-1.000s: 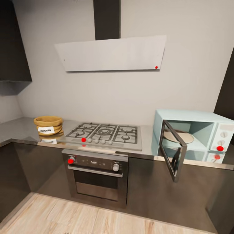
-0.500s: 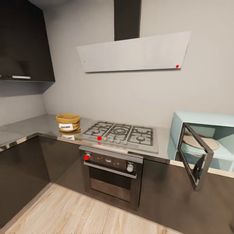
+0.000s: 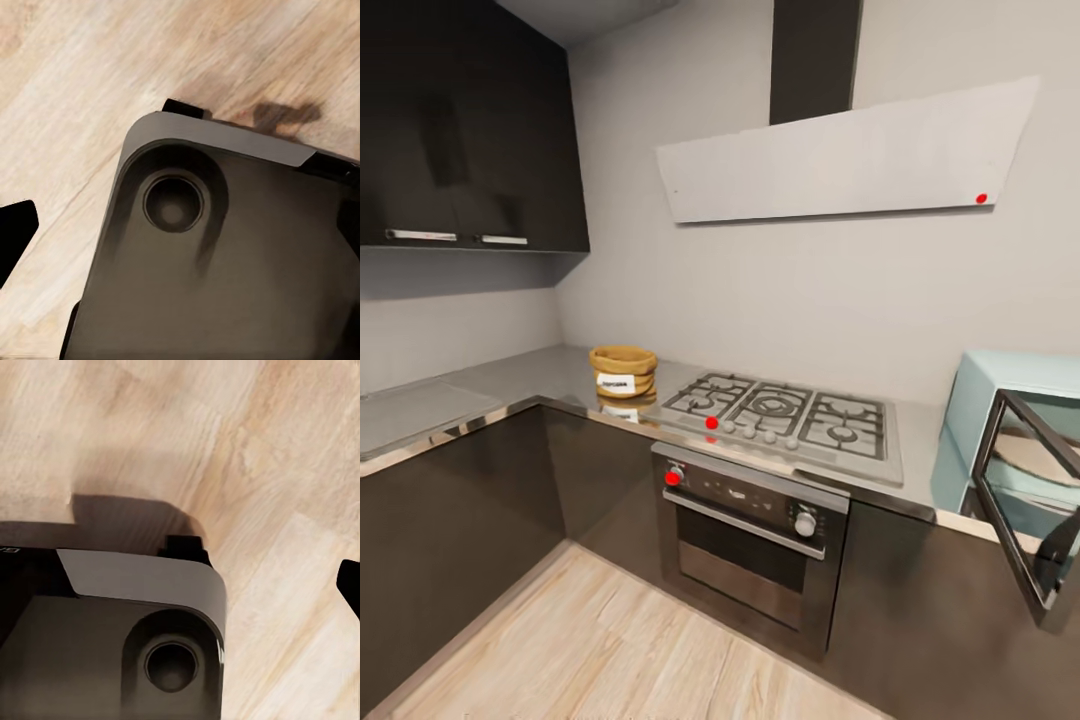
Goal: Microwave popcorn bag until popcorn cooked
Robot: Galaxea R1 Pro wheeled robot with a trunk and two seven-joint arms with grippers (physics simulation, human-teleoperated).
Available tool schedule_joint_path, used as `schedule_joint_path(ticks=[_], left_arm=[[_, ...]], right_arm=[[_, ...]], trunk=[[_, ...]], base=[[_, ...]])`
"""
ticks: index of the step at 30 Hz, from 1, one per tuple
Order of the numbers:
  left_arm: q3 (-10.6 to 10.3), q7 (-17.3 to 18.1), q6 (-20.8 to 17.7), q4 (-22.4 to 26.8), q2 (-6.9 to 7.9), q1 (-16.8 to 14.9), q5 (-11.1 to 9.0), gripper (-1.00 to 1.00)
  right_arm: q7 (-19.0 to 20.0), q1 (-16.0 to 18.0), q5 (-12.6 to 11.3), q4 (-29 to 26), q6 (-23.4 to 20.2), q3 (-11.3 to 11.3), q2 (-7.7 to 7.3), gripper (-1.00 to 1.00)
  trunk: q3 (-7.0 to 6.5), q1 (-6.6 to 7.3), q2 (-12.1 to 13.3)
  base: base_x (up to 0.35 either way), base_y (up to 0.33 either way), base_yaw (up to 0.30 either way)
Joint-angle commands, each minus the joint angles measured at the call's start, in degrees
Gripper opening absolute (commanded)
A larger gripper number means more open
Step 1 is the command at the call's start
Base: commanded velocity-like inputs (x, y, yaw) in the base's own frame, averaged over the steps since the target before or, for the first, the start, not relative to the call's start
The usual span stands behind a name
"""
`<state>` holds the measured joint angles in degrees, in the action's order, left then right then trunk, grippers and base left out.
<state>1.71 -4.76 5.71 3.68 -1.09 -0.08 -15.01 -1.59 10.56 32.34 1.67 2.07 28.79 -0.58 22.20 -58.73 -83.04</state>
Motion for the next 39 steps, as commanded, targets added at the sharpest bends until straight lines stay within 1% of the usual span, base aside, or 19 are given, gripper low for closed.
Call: schedule_joint_path(ticks=[1,11,24,30,39], left_arm=[[0.1,-0.1,0.1,0.0,-0.04,0.0,-0.1,1.00],[-0.1,0.3,0.2,0.0,0.00,0.0,0.3,1.00],[-0.3,0.5,0.3,0.1,0.04,0.0,0.2,1.00],[-0.3,0.5,0.3,0.0,0.04,0.0,0.3,1.00],[-0.3,0.5,0.2,0.1,0.04,0.0,0.1,1.00]], right_arm=[[-0.2,0.1,0.5,0.2,0.2,0.5,-0.04,1.00],[-0.1,0.1,0.5,0.2,0.2,0.5,-0.04,1.00],[0.4,0.1,0.5,0.2,0.4,0.5,-0.23,1.00],[-0.1,0.1,0.2,0.2,3.0,0.6,-0.69,1.00],[-0.1,0.1,0.5,0.1,3.0,0.5,-0.74,1.00]], trunk=[[0.06,0.00,0.0],[0.06,0.00,0.0],[0.06,0.00,0.0],[0.06,0.00,0.0],[0.06,0.00,0.0]], base=[[0.000,0.000,0.300],[0.000,0.000,0.300],[0.000,0.000,0.290],[0.000,0.000,0.045],[0.003,0.000,0.000]])
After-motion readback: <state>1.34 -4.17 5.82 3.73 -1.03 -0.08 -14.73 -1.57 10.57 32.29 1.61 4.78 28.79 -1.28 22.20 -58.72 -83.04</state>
